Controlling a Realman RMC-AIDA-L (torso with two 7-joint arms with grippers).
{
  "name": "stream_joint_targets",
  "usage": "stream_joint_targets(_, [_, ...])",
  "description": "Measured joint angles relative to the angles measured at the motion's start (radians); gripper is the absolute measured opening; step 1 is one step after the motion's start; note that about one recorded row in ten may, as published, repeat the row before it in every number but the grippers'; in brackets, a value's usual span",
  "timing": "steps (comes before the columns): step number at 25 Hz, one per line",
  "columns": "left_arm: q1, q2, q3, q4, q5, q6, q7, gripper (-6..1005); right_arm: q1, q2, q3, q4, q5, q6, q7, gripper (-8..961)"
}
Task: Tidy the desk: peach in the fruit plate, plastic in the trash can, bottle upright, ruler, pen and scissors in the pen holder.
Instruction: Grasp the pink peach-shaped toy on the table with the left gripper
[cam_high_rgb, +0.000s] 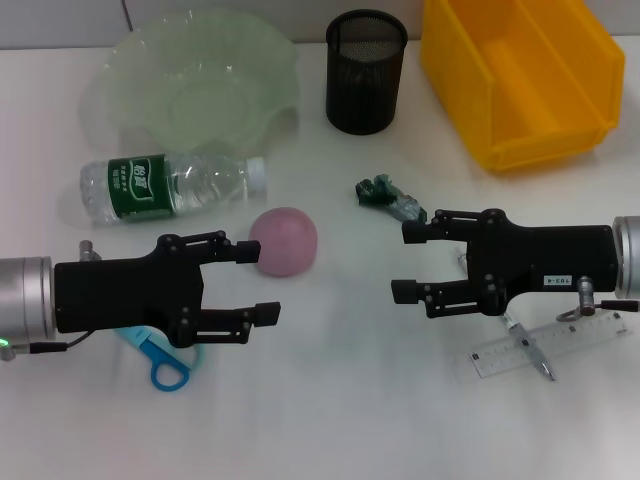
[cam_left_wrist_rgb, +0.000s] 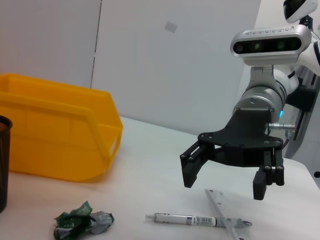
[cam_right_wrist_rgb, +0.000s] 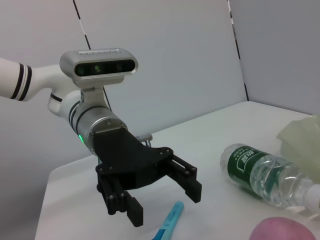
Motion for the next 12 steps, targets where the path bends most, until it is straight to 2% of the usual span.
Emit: stream_joint_targets(12, [-0.015,0.004,-0.003,0.004,0.0,-0.013,-0.001,803,0.0,0.0,0.0,0.0,0.0,-0.008,0.0,822])
